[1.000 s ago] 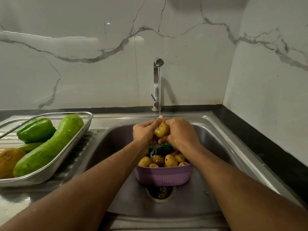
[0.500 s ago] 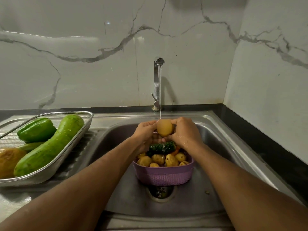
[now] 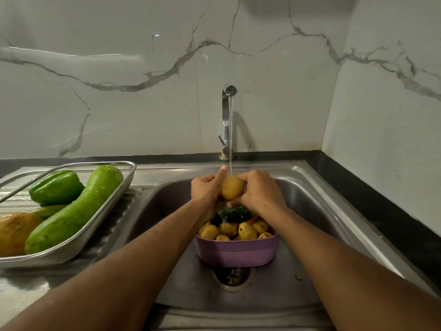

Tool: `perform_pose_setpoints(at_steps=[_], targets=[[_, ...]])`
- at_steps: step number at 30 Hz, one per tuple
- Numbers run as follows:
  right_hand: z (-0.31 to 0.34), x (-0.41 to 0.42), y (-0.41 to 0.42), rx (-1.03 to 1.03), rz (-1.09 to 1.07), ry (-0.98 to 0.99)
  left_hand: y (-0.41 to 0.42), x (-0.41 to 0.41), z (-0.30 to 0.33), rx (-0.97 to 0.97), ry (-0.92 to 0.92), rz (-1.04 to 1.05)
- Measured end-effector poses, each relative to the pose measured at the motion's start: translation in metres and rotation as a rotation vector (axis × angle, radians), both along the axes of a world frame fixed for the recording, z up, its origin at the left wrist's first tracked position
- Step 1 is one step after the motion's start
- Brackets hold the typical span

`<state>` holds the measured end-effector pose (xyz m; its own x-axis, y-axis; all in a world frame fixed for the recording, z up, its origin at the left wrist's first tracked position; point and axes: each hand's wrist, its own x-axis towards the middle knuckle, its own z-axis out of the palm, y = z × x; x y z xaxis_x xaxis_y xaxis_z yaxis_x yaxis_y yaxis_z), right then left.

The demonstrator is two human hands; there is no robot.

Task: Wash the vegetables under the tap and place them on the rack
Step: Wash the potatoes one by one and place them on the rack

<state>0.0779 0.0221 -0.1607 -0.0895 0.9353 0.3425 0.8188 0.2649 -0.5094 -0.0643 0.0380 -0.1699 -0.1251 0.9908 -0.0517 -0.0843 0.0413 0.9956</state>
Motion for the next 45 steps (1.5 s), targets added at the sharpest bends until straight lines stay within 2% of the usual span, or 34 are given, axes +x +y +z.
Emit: perform_pose_setpoints(at_steps=[4,6,12,16,20,25,29,31,35,41,45], targets=[[-0.004,0.011,0.006,-0.081,-0.091,0.079,0.0,0.004,-0.005,0.02,0.089,-0.186],[-0.006,0.016,0.006,-0.143,-0.119,0.154,0.001,0.007,-0.007,0.003,0.075,-0.26],[-0.008,0.017,0.009,-0.261,-0.101,0.36,0.005,0.002,-0.007,0.07,0.115,-0.284],[-0.008,0.014,0.008,-0.224,-0.096,0.302,0.004,0.008,-0.01,0.119,0.119,-0.158],[-0.007,0.008,0.005,-0.156,-0.079,0.11,0.001,0.008,-0.016,0.124,0.107,-0.132],[-0.003,0.012,0.006,-0.136,-0.113,0.048,0.001,0.003,-0.007,0.048,0.171,-0.252],[-0.001,0.019,0.004,-0.228,-0.098,0.164,0.004,-0.004,-0.001,-0.035,0.091,-0.408],[-0.002,0.018,0.003,-0.23,-0.087,0.16,0.004,-0.007,-0.001,-0.035,0.074,-0.448],[0.0,0.014,0.006,-0.159,-0.106,0.114,0.004,-0.004,-0.001,0.01,0.058,-0.338],[0.001,0.002,0.008,-0.027,-0.139,-0.082,0.002,0.013,-0.011,0.13,0.223,-0.16],[0.003,0.002,0.008,-0.024,-0.107,-0.048,0.0,0.011,-0.014,0.196,0.288,-0.096]])
